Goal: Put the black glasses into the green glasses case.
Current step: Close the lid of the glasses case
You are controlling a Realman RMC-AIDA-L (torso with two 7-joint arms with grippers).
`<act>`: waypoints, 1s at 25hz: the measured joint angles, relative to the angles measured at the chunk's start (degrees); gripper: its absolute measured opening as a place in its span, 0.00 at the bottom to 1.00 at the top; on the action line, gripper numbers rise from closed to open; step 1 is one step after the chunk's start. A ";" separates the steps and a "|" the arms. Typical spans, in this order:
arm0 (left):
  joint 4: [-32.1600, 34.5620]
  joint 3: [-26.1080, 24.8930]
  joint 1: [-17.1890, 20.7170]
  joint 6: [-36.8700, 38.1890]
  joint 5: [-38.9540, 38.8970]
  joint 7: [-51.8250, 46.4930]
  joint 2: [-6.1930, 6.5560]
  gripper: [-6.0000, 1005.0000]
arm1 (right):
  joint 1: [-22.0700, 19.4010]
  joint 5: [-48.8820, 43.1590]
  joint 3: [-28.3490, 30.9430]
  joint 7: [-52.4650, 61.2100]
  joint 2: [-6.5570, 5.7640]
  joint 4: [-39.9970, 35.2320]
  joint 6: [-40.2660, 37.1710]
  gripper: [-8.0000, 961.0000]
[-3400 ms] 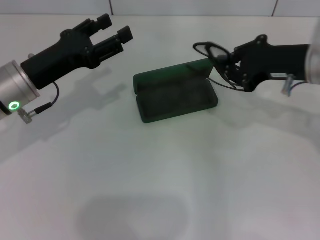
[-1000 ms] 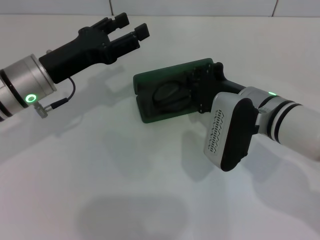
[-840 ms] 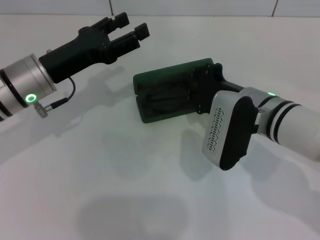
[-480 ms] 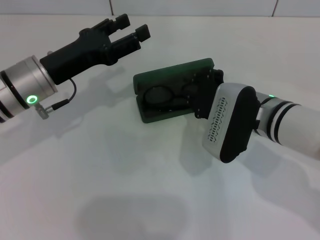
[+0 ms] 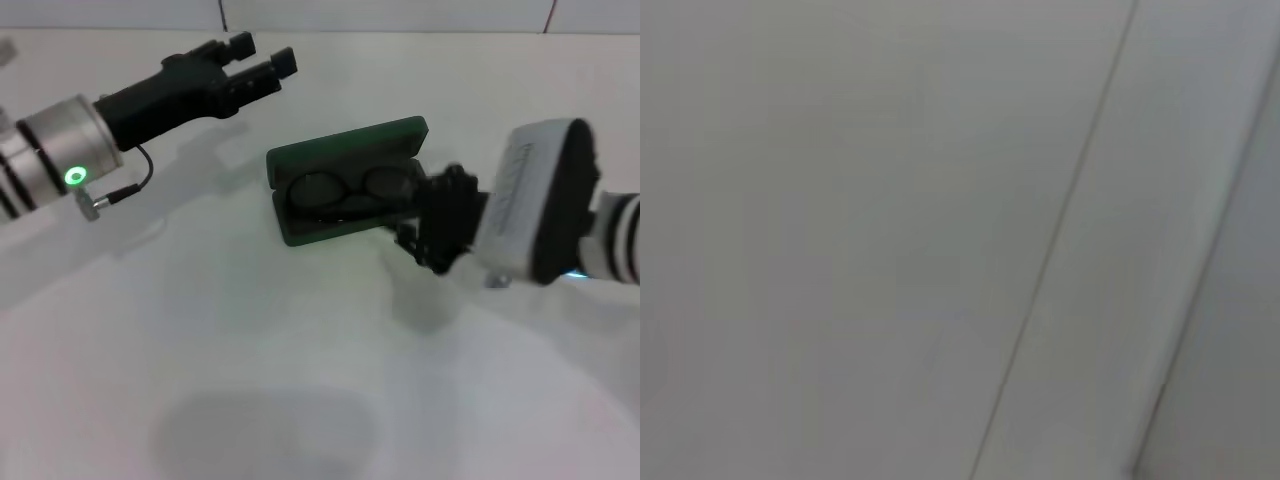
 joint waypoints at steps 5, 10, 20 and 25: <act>0.04 0.03 -5.65 -9.60 9.21 -4.97 -0.05 0.79 | 0.45 10.18 15.96 -5.71 -0.11 3.77 -22.92 0.22; -0.27 1.79 -8.91 -15.80 13.06 -5.85 -0.55 0.78 | 1.22 21.35 31.84 -15.96 -0.14 12.47 -43.75 0.22; 0.03 12.10 -10.36 -24.17 13.19 -8.55 -0.59 0.78 | 5.28 22.50 60.03 -21.40 -1.62 30.52 -63.60 0.28; -0.08 12.54 -10.37 -24.80 13.67 -8.60 -0.59 0.78 | 4.40 22.96 66.11 -23.24 -0.78 31.17 -65.33 0.38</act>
